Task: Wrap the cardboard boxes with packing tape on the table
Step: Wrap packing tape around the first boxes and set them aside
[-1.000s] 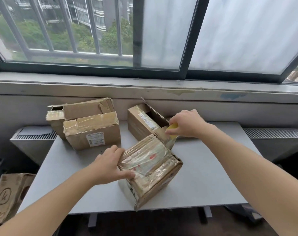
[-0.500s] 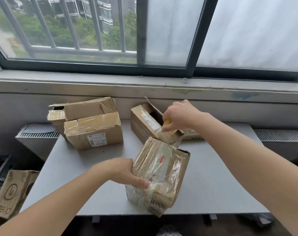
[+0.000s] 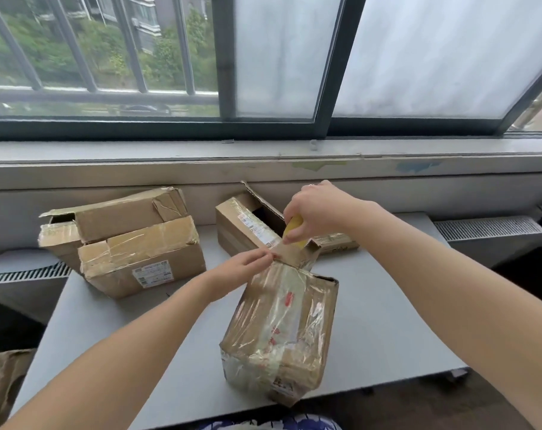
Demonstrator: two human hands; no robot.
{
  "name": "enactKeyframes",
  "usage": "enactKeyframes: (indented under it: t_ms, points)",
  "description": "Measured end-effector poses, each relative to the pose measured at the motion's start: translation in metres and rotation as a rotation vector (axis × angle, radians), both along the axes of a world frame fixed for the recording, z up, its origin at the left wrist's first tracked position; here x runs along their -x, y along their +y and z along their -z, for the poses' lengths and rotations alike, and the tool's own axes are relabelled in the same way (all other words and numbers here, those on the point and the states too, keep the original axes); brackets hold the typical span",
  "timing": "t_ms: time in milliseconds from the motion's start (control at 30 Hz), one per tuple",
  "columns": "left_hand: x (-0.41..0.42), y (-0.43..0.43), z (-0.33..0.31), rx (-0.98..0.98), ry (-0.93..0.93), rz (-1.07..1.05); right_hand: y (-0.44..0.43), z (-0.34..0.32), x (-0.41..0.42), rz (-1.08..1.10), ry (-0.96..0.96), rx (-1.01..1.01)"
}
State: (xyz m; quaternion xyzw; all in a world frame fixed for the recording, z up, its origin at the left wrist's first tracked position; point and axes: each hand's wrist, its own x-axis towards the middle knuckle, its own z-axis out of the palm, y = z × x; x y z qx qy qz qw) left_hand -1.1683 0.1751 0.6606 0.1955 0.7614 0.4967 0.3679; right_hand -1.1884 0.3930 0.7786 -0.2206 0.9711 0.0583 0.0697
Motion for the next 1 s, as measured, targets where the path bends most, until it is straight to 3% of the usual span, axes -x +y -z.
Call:
enactKeyframes:
  t_ms: [100,367,600,800,1000]
  points:
    - [-0.002,0.004,0.011,-0.030,0.023,-0.002,0.006,-0.007,-0.006,0.043,-0.054,-0.029]
    - [-0.015,0.002,0.031,-0.099,-0.135,0.041,0.000,-0.008,-0.006,0.043,-0.162,-0.041]
    - [0.014,0.005,0.019,-0.118,-0.047,0.039,-0.014,-0.011,0.015,0.036,-0.096,0.068]
    - [0.028,-0.017,0.009,-0.102,-0.028,0.015,-0.030,-0.019,0.021,0.098,-0.182,0.201]
    - [0.001,-0.021,0.023,-0.072,0.100,0.065,-0.056,-0.002,0.019,-0.027,-0.248,0.093]
